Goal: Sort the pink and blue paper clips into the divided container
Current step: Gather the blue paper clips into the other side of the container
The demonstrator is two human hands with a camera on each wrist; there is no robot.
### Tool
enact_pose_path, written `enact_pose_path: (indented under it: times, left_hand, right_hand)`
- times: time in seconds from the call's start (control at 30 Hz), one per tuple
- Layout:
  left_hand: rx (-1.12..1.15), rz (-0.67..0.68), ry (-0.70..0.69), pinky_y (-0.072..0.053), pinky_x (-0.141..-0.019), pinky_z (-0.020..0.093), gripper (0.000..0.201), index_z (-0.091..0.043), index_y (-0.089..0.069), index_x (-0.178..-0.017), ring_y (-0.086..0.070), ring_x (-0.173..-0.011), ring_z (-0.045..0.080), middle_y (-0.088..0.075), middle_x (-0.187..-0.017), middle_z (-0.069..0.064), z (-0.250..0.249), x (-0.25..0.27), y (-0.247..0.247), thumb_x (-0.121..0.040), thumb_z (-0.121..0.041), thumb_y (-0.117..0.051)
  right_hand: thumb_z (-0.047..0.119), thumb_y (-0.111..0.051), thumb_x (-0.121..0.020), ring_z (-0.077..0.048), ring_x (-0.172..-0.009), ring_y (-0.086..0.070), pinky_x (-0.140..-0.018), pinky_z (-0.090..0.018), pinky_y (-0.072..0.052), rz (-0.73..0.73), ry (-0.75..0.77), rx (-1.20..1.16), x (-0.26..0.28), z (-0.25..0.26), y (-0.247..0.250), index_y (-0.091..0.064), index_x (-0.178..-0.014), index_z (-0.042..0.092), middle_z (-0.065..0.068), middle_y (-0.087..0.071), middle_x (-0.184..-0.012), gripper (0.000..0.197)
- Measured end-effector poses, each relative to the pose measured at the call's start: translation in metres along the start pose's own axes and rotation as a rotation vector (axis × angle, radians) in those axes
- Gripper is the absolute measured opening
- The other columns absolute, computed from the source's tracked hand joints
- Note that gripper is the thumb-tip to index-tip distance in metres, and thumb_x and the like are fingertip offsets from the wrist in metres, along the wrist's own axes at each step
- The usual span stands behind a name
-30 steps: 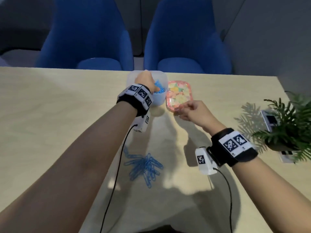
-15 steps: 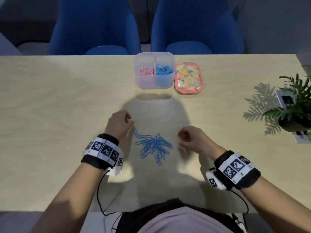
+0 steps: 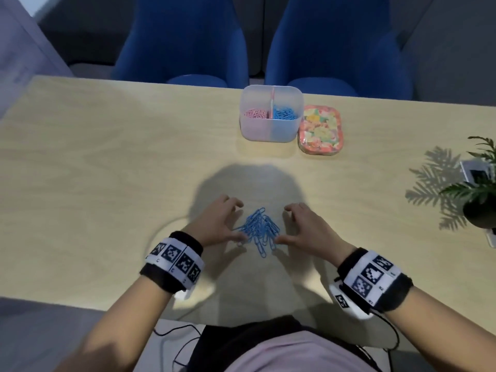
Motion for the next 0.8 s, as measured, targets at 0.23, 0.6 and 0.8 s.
enact_pose_path:
  times: [0.23, 0.6, 0.8]
  left_hand:
    - [-0.076, -0.028, -0.048, -0.045, -0.090, 0.039, 0.061, -0.012, -0.050, -0.116, -0.051, -0.104, 0.026, -0.049, -0.113, 0.009, -0.019, -0.004, -0.020, -0.065, -0.026, -0.080]
    - [-0.213, -0.010, -0.107, -0.044, -0.086, 0.039, 0.024, -0.008, -0.062, -0.108, -0.057, -0.100, 0.031, -0.062, -0.107, 0.014, -0.037, -0.017, -0.017, -0.084, -0.011, -0.061]
    - [-0.165, -0.019, -0.105, -0.042, -0.080, 0.033, 0.020, -0.006, -0.065, -0.103, -0.058, -0.097, 0.029, -0.065, -0.105, 0.014, -0.036, -0.022, -0.008, -0.083, -0.009, -0.063]
  right_hand:
    - [0.058, -0.071, -0.066, -0.020, -0.100, -0.042, -0.079, -0.031, -0.040, -0.015, 0.090, 0.184, -0.007, 0.029, -0.027, -0.040, -0.118, 0.010, -0.006, -0.041, -0.115, 0.077]
    - [0.007, -0.049, -0.090, -0.027, -0.104, -0.044, -0.076, -0.029, -0.034, -0.126, 0.194, 0.195, -0.011, 0.024, -0.028, -0.053, -0.113, 0.008, -0.011, -0.048, -0.112, 0.023]
    - [0.003, -0.060, -0.082, -0.023, -0.088, -0.056, -0.072, -0.023, -0.040, -0.112, 0.088, -0.087, -0.024, 0.002, -0.001, -0.065, -0.095, 0.004, -0.012, -0.062, -0.098, 0.014]
Point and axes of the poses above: each hand's wrist, its own x-axis away from the middle knuckle, its own y-axis out of the back of the hand, z = x × y, the point moved 4 cm from there along -x, towards the middle knuckle
